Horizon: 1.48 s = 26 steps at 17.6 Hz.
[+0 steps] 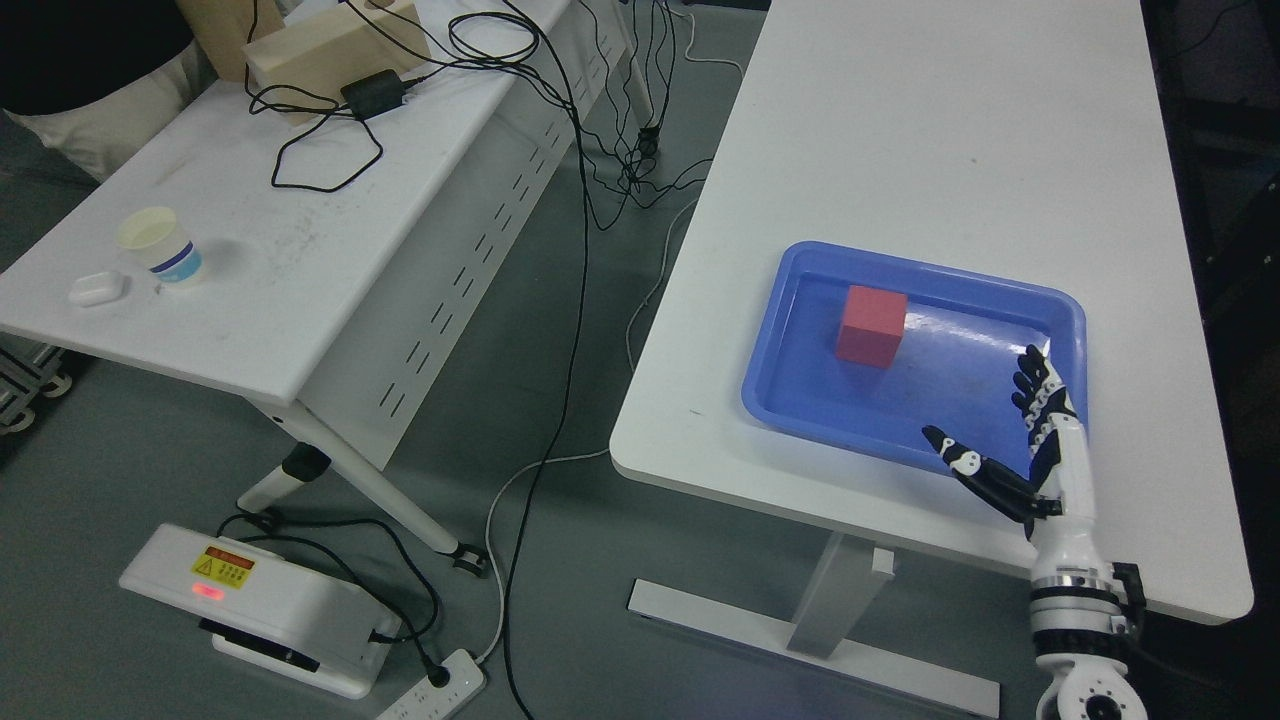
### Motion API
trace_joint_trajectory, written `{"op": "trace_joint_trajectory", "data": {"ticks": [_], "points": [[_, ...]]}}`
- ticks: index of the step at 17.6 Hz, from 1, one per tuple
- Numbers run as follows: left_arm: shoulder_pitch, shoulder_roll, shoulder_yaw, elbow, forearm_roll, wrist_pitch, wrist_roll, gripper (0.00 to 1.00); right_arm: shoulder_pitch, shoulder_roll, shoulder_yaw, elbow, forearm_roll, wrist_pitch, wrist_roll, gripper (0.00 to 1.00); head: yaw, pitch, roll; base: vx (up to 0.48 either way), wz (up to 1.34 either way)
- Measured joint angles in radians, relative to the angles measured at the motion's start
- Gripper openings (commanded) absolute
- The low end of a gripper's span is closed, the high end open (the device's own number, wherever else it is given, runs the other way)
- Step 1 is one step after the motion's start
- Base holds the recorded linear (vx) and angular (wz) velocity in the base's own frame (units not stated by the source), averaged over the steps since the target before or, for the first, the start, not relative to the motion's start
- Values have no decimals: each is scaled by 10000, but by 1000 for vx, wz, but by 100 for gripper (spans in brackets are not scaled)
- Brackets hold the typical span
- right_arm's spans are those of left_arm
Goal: Pick pink block from left shelf to tray
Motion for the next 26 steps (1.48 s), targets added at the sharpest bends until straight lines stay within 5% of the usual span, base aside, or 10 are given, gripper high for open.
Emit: {"op": "trace_joint_trajectory", "data": {"ticks": [26], "points": [[0, 0, 0, 0, 0, 0, 0, 100, -5, 13, -5, 19, -1, -13, 1, 100, 0, 0, 0, -127, -99]]}}
